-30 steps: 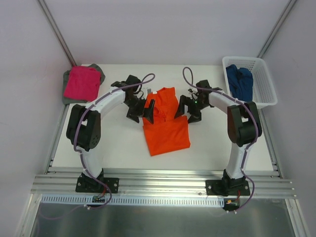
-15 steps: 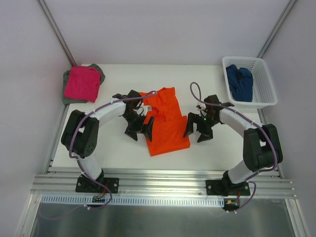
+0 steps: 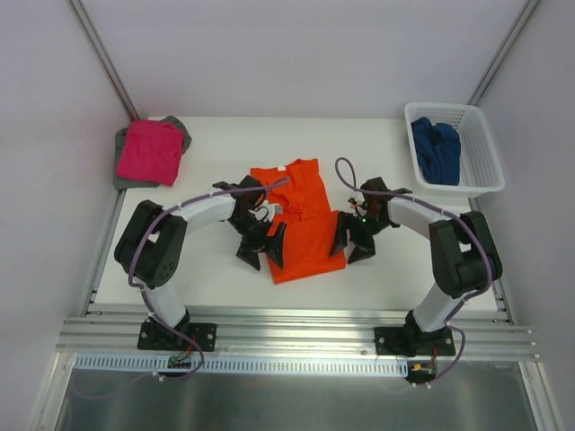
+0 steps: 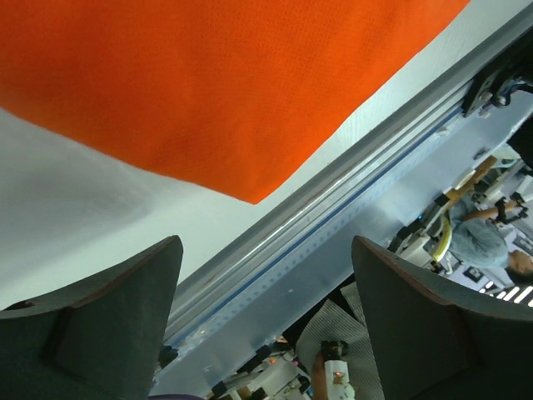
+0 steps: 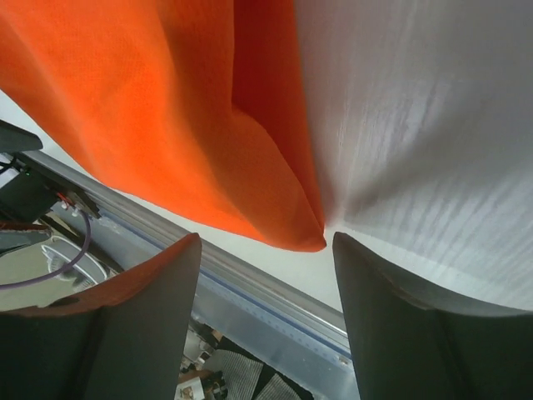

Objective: Fold and stack the t-shirts
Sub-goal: Fold the tshirt

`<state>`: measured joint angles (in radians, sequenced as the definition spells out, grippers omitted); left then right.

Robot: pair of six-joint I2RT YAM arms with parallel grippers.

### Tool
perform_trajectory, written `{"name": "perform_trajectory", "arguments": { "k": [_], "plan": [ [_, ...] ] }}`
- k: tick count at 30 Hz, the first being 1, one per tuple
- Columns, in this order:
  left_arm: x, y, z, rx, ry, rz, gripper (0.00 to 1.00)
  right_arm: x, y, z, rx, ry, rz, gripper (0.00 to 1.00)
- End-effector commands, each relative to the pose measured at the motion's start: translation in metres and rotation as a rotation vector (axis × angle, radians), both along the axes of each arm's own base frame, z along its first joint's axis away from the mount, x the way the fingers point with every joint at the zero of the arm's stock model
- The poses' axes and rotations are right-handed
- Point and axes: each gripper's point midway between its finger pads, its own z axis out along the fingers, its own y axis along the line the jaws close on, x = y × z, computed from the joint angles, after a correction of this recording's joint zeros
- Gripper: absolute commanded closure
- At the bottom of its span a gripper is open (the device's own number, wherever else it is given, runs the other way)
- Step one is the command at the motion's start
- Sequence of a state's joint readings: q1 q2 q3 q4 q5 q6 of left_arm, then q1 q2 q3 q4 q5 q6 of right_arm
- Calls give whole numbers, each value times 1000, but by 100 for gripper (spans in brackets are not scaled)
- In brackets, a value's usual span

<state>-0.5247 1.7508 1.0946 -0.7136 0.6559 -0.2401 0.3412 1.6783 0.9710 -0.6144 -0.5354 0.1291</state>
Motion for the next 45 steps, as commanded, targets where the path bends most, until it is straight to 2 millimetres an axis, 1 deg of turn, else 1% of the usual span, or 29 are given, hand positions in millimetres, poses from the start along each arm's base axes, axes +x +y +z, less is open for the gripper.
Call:
{"name": "perform_trajectory", "arguments": {
  "k": [1,2,3,6,8,9,10,11,12,14,18,22,23,25,26,30,32,33,35,36,37,39,40,42,43,45],
  "plan": [
    [-4,-15,2,-56,59,13,18,7,16,5,38,-3,10,32],
    [-5,-16,0,-57,75,15,24,4,18,2,36,9,19,37],
    [-9,-17,-1,-65,96,18,26,4,20,2,44,10,23,39],
    [-15,-18,-4,-71,123,15,30,3,24,2,47,12,29,39],
    [-16,-19,-4,-72,129,15,31,3,24,2,47,10,29,39],
    [-17,-20,-6,-71,136,16,33,3,24,1,47,10,27,40],
    [-17,-20,-6,-75,141,18,34,1,25,0,46,15,25,41],
    [-19,-21,-7,-77,150,13,35,1,25,-1,48,17,26,44],
    [-21,-20,-8,-77,159,14,37,-1,25,-2,51,23,27,44],
    [-22,-21,-9,-78,174,16,39,-2,25,-3,53,27,26,47],
    [-24,-21,-11,-81,189,16,44,-4,24,-3,49,24,27,47],
    [-26,-22,-13,-84,202,16,47,-12,22,-8,43,38,31,49],
    [-27,-23,-14,-86,205,17,51,-13,22,-8,43,43,30,53],
    [-29,-23,-14,-87,209,17,53,-17,21,-10,43,53,29,58],
    [-28,-23,-14,-89,209,18,55,-22,20,-13,42,65,31,62],
    [-30,-25,-14,-100,218,17,64,-38,18,-16,40,104,46,70],
    [-30,-25,-14,-101,216,18,65,-43,19,-17,42,111,54,72],
    [-30,-25,-14,-99,217,18,68,-46,18,-18,41,114,56,73],
    [-30,-25,-14,-101,216,19,70,-46,19,-17,46,103,55,75],
    [-29,-26,-14,-103,212,17,76,-45,19,-17,47,100,56,75],
    [-29,-25,-14,-101,211,17,77,-45,20,-17,50,99,55,75],
    [-29,-26,-13,-102,209,17,79,-42,20,-17,47,90,51,75],
    [-28,-25,-13,-99,207,18,79,-42,21,-17,47,89,54,74],
    [-28,-23,-13,-86,194,18,67,-38,20,-16,41,81,52,72],
    [-28,-22,-13,-77,189,17,64,-35,22,-14,44,73,54,71],
    [-33,-18,-13,-70,183,14,85,-35,23,-13,52,72,60,75]
  ]
}}
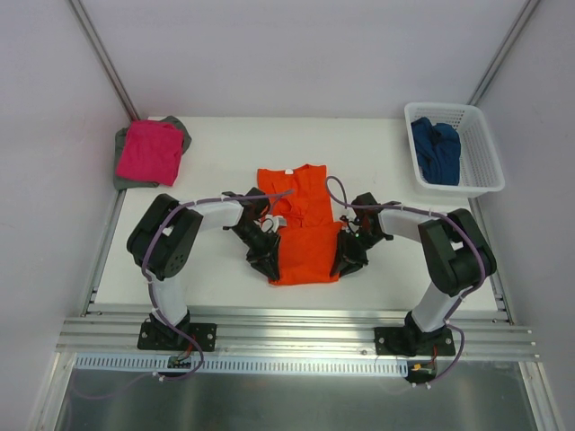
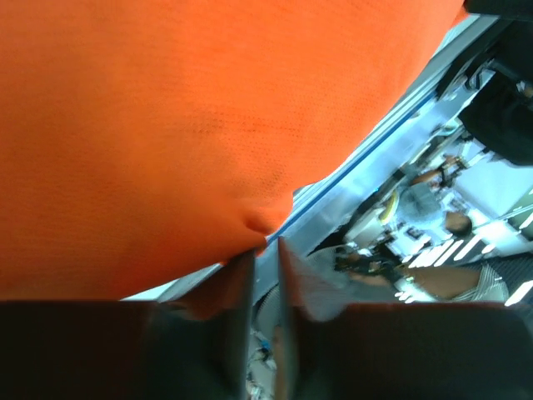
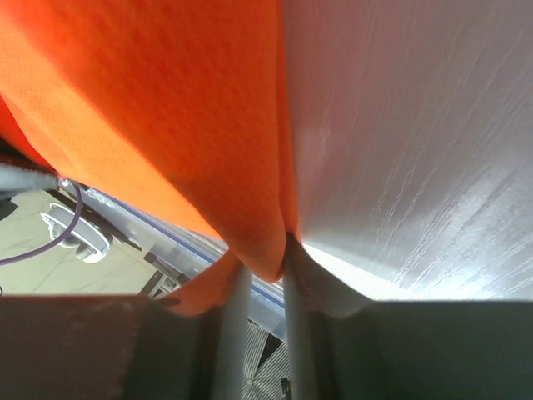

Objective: Fold and stack the t-shirts
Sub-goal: Fold the tshirt

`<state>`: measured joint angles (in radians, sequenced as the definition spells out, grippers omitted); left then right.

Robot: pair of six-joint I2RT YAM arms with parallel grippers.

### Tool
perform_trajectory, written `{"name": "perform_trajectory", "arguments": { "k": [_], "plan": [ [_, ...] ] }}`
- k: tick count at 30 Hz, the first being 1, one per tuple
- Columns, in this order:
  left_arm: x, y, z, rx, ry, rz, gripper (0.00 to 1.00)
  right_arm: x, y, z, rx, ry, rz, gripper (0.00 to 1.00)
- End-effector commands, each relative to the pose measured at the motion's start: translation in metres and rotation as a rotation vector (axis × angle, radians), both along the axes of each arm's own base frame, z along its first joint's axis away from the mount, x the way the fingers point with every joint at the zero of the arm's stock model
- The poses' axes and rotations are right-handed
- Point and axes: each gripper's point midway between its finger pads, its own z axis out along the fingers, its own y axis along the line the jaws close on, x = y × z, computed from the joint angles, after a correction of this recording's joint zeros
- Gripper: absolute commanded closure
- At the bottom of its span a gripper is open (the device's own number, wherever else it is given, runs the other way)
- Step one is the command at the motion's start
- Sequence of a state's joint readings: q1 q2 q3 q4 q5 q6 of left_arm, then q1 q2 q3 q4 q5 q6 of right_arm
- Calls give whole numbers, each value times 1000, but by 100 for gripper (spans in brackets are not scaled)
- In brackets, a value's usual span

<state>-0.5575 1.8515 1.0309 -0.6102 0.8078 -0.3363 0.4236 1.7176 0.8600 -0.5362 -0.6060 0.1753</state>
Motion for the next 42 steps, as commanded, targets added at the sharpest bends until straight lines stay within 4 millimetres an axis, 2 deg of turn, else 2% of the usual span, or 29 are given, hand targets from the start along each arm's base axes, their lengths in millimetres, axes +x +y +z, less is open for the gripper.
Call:
{"name": "perform_trajectory", "arguments": {
  "k": [1,2,4,10,13,14,21,22,29,33,38,42],
  "plan": [
    [-9,5,5,3,-6,-16,94,9,6,11,22,-45,4,77],
    [-9,5,5,1,-14,-15,100,10,6,11,23,-48,9,91],
    [-8,4,7,-11,-18,-23,100,11,6,13,22,-55,12,99],
    [0,3,16,-29,-55,-24,100,32,14,39,77,-144,50,99],
    [18,6,25,-31,-106,-8,100,46,18,56,103,-207,60,99],
    [29,9,32,-34,-134,1,100,52,20,64,122,-234,64,99],
    [79,25,60,-26,-292,32,100,69,24,91,164,-318,42,99],
    [82,27,64,-22,-302,33,100,72,24,94,169,-327,28,99],
    [116,39,89,-13,-446,51,100,116,17,126,200,-439,-48,99],
    [128,38,98,-18,-491,49,100,132,17,135,212,-457,-62,99],
    [138,37,105,-16,-533,43,100,152,20,136,226,-475,-83,99],
    [138,38,104,-12,-541,39,100,154,24,134,230,-468,-82,99]
  ]
}}
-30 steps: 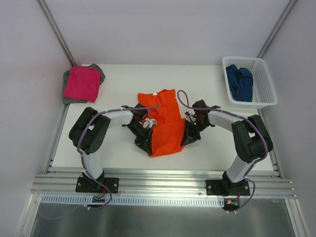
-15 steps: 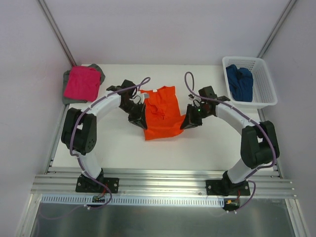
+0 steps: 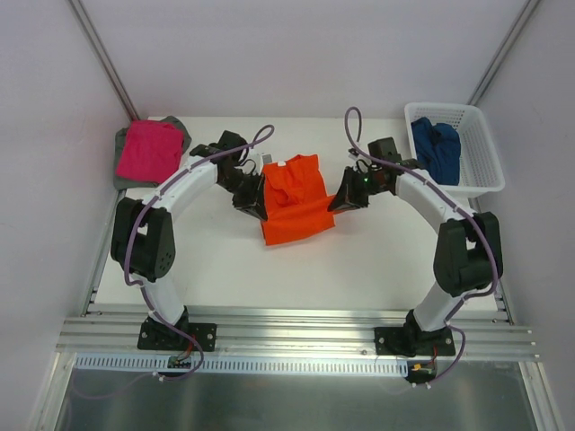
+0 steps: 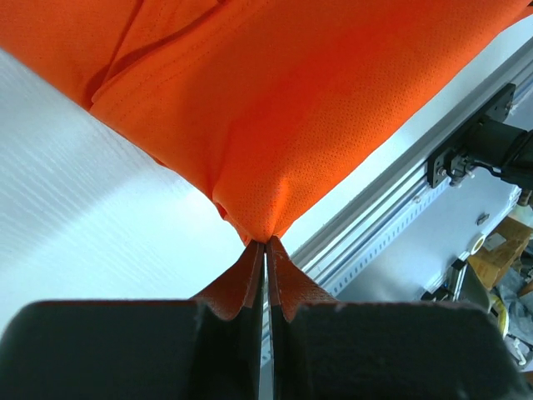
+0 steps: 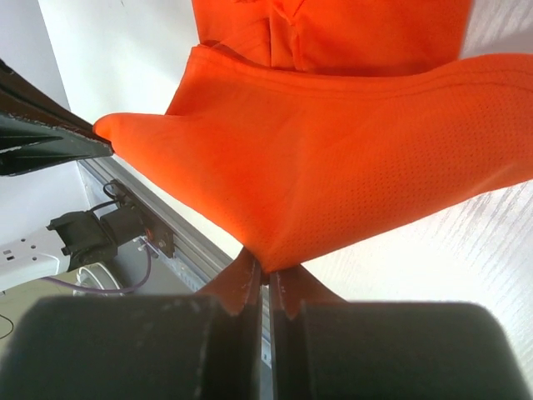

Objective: Fold and stack the t-shirts
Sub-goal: Fold the tshirt

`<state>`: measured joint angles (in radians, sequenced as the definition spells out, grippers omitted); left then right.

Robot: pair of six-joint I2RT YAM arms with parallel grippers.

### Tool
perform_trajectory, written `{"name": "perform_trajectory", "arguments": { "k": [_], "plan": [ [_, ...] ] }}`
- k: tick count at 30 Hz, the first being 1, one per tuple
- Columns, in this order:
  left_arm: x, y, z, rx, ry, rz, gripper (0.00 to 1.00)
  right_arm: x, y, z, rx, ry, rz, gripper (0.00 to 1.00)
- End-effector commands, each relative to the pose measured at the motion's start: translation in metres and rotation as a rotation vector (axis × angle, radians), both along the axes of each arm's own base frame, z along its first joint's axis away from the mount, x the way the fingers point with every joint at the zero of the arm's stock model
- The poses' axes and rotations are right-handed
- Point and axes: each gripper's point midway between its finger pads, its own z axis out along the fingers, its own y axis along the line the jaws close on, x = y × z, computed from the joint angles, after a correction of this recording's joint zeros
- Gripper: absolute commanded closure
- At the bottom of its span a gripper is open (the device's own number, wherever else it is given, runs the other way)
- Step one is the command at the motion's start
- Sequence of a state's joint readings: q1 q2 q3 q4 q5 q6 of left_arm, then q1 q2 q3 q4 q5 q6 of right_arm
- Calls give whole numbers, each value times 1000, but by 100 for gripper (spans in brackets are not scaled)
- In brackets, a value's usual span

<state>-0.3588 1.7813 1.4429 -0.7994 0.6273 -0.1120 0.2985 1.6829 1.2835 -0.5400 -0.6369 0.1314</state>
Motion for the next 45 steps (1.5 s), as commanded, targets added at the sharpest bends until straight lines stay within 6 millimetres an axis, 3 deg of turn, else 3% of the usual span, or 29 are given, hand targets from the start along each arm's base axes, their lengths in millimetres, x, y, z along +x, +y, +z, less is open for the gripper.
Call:
{"name": "perform_trajectory", "arguments": {
  "k": [1,6,10,11,14,19,21,24,28,29,30,31,32,33,35,36,39,45],
  "plan": [
    [1,5,16,3,-56,-17,100,10,6,12,39,-24,3,99],
    [-5,5,10,0,-29,-17,100,10,19,2,54,4,32,99],
    [-23,8,-1,-5,35,-20,100,14,48,18,125,-27,101,100],
    [-25,8,-3,-7,43,-20,100,18,60,32,171,-62,134,99],
    [-36,10,-11,-3,74,-22,100,13,87,38,243,-72,208,99],
    [-39,13,-19,14,84,-21,100,-19,118,10,284,76,272,100],
    [-40,14,-20,19,88,-20,100,-30,120,3,282,115,283,99],
    [-40,13,-23,19,103,-12,100,-44,107,-8,238,143,273,99],
    [-39,14,-24,24,101,-3,100,-73,74,-37,159,253,215,97],
    [-38,14,-24,26,94,-2,100,-73,65,-46,113,252,192,94],
    [-38,15,-24,31,89,0,100,-73,53,-49,78,248,169,79],
    [-37,16,-24,40,82,5,88,-80,42,-56,27,278,155,68],
    [-36,17,-23,46,80,11,56,-80,32,-63,-16,258,153,58],
    [-35,18,-24,54,73,14,44,-77,25,-63,-26,253,138,37],
    [-38,19,-25,58,79,19,30,-77,16,-63,-56,253,125,22],
    [-39,21,-26,67,82,24,14,-75,12,-61,-60,244,123,4],
    [-44,25,-27,79,79,31,5,-73,7,-51,-88,207,124,4],
    [-39,29,-30,107,49,19,4,-71,2,-47,-122,146,109,2]
  ]
}}
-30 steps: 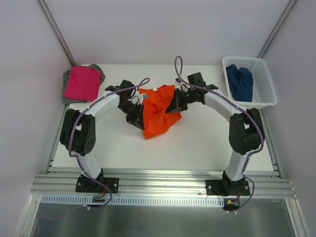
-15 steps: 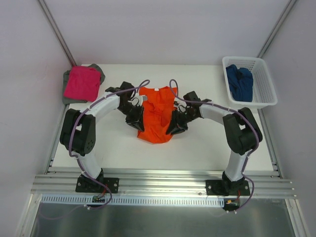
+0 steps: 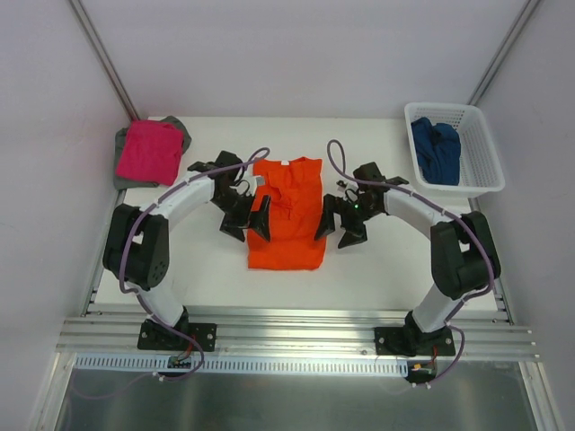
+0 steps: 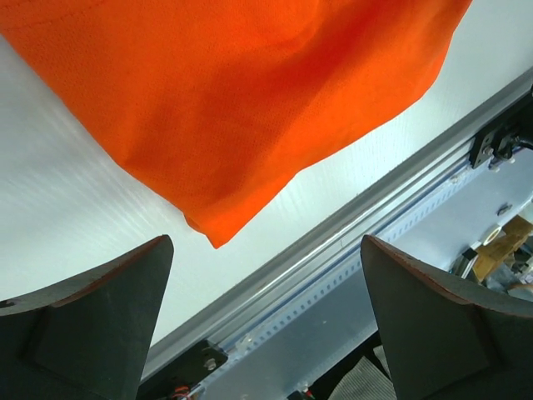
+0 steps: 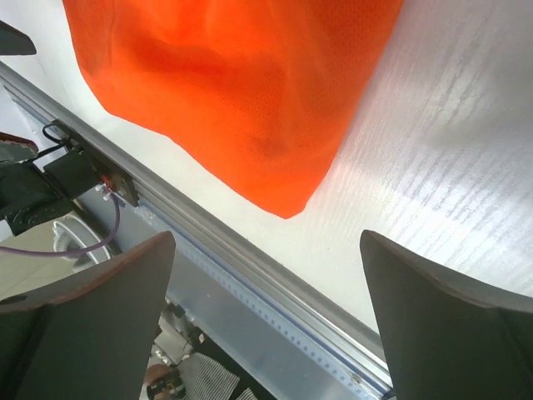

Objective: Fold and stack the t-shirts
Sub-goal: Fold the tshirt

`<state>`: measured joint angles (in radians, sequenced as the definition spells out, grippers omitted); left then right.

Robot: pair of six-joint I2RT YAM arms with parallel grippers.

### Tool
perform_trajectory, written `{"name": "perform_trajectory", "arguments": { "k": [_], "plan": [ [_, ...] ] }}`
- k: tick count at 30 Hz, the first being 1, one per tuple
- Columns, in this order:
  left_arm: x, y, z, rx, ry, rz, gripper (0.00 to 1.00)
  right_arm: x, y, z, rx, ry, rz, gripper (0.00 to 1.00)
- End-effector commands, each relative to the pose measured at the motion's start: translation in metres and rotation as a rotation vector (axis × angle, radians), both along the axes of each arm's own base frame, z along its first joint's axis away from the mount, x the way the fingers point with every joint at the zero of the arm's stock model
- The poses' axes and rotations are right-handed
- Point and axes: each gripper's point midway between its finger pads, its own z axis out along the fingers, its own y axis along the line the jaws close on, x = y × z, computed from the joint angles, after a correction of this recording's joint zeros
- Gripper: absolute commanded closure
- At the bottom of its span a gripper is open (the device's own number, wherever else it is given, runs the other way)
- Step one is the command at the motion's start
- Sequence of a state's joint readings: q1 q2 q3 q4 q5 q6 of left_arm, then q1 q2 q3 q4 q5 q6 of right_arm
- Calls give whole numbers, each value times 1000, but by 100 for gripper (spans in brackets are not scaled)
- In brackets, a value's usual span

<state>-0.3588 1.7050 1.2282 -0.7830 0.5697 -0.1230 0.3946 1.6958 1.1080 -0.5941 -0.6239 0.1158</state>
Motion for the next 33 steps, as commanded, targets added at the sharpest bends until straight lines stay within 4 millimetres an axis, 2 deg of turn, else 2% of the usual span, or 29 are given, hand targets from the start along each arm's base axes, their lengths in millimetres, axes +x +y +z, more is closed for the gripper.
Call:
{"name": "perform_trajectory", "arguments": {
  "k": [1,3,4,6,7,8,10,11,12,15,17,21,22,23,27,30,31,33],
  "plan": [
    [17,2,14,10,-90,-19,2,5,-3,12,-19,-73,9,2],
    [33,3,10,44,-110,-18,1,9,-2,9,-28,-72,4,4],
    [45,0,16,39,-142,-20,1,16,-1,12,-32,-92,3,4],
    [55,-3,9,50,-125,-22,1,22,2,6,-37,-80,6,4],
    [63,-5,14,48,-143,-16,1,25,3,6,-35,-77,7,4],
    [66,-7,12,47,-137,-16,2,32,7,8,-31,-86,2,3],
    [71,-11,14,32,-133,-11,2,37,9,-2,-43,-59,4,3],
    [72,-12,14,26,-129,-10,2,44,14,0,-36,-68,8,3],
    [72,-14,14,19,-124,-8,2,46,15,-10,-45,-49,9,2],
    [70,-14,12,19,-109,0,2,58,21,-14,-40,-52,9,1],
    [68,-15,10,15,-94,3,2,60,25,-23,-50,-35,15,5],
    [69,-16,12,6,-89,11,2,65,34,-31,-21,-13,15,51],
    [70,-16,13,7,-94,11,2,66,35,-30,-14,-15,18,56],
    [70,-16,14,7,-100,11,2,67,36,-29,-9,-14,19,67],
    [68,-15,12,10,-92,9,2,63,42,-14,27,-22,29,82],
    [69,-14,10,16,-94,10,2,55,52,2,89,-21,38,82],
    [70,-14,10,18,-98,9,2,54,62,11,157,-25,57,81],
    [71,-14,11,22,-106,8,2,48,73,17,230,16,46,79]
  ]
}}
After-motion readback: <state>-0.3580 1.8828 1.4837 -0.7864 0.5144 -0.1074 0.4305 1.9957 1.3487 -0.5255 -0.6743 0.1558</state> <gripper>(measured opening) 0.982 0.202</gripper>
